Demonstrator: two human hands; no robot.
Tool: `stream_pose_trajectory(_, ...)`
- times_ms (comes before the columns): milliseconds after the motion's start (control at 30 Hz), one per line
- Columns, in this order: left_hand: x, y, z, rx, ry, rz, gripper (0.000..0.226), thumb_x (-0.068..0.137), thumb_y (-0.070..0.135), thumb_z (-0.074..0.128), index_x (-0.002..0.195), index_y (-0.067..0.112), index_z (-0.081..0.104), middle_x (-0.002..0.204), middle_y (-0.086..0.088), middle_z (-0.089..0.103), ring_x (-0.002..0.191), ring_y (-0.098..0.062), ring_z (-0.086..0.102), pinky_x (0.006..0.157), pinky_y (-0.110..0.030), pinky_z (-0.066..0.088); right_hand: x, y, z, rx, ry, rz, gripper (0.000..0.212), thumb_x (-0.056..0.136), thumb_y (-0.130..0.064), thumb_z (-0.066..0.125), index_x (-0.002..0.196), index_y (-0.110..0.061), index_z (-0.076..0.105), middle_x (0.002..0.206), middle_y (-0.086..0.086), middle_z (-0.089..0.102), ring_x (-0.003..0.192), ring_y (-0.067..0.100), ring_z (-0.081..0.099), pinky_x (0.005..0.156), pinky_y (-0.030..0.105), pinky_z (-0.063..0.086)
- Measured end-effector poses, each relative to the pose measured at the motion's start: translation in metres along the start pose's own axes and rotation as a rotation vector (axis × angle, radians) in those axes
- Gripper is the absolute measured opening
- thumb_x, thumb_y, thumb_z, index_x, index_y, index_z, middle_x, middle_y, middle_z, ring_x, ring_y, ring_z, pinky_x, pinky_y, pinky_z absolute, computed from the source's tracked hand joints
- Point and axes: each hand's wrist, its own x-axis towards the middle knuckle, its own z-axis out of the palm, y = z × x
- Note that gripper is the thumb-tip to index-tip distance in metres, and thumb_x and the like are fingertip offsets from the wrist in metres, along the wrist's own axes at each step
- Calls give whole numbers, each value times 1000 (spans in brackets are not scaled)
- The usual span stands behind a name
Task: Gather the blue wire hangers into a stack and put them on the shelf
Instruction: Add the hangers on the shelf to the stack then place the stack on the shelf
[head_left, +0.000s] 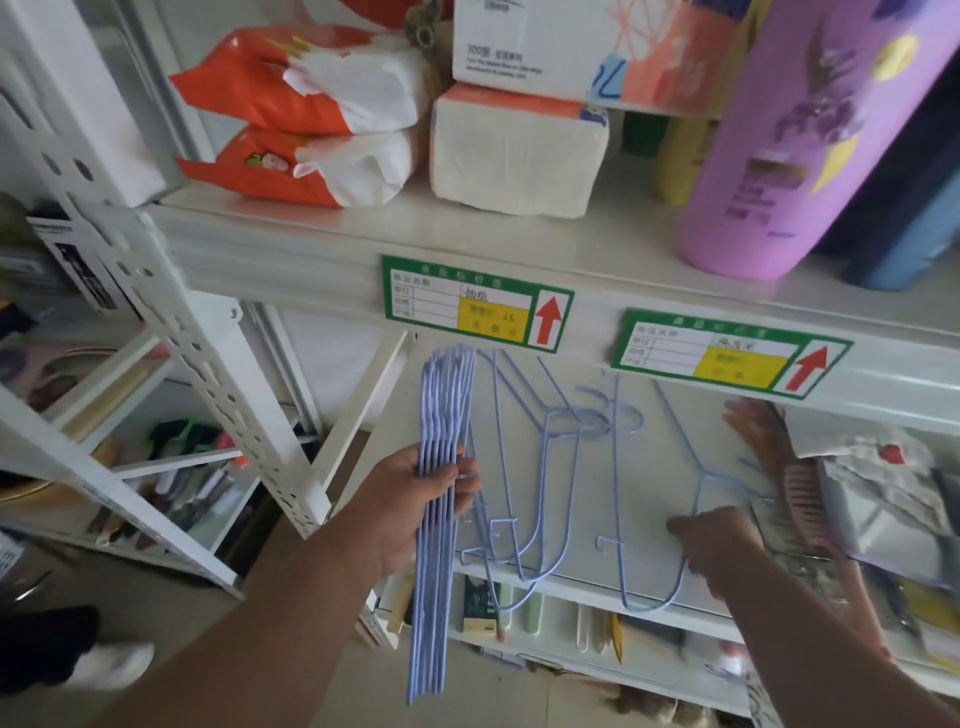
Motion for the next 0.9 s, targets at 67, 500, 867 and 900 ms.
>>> stream_pose_trajectory(67, -2, 1, 0, -10, 3, 0, 21, 107, -8, 51, 114, 1, 69, 94, -14, 80, 85, -24, 81, 78, -38, 64, -3, 0, -3, 344, -97, 49, 29, 90, 3, 65, 63, -6, 55, 48, 12, 47, 42, 18, 41, 45, 18, 30)
stream_pose_trajectory(500, -11, 16, -4, -122, 9, 9, 20, 105, -9, 55, 107, 2, 72, 97, -16, 79, 83, -26, 81, 72, -34, 67, -97, -72, -14, 414, -274, -542, 32, 107, 1, 56, 77, 1, 66, 57, 13, 64, 39, 19, 53, 44, 31, 51)
stream_pose_trajectory(867, -14, 15, -30, -156, -38, -25, 19, 99, -7, 66, 116, 2, 69, 106, -19, 75, 94, -32, 75, 95, -46, 60, -185, -119, 48, 245, -476, -631, 18, 104, -3, 58, 89, 3, 66, 62, 9, 70, 44, 21, 63, 53, 39, 65)
stream_pose_trajectory(900, -15, 15, -30, -146, -34, -15, 24, 96, -5, 71, 119, 1, 69, 107, -20, 75, 96, -31, 75, 95, -45, 61, -192, -119, 56, 223, -511, -626, 18, 104, -4, 59, 88, 1, 66, 63, 10, 70, 44, 21, 63, 52, 39, 65)
